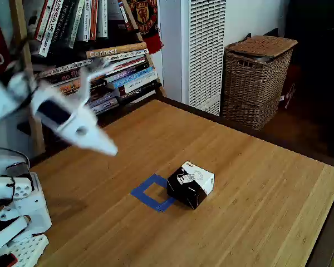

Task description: Push the box on top of the target

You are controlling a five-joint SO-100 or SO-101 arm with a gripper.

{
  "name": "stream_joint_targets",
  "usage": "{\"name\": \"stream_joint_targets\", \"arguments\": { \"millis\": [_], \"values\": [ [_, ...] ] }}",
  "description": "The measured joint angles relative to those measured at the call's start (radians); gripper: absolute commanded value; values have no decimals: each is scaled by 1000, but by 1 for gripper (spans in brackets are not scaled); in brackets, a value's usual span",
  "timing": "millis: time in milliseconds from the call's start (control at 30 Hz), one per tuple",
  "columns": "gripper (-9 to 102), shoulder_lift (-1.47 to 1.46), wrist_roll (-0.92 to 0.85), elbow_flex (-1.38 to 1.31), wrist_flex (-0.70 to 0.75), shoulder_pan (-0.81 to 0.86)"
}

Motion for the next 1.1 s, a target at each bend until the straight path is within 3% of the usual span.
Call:
{"name": "stream_joint_targets", "arguments": {
  "millis": [267,567,1100],
  "values": [
    [0,-354,202,-314,-12,71],
    [0,-611,408,-414,-150,166],
    [0,-1003,520,-795,-175,259]
  ]
}}
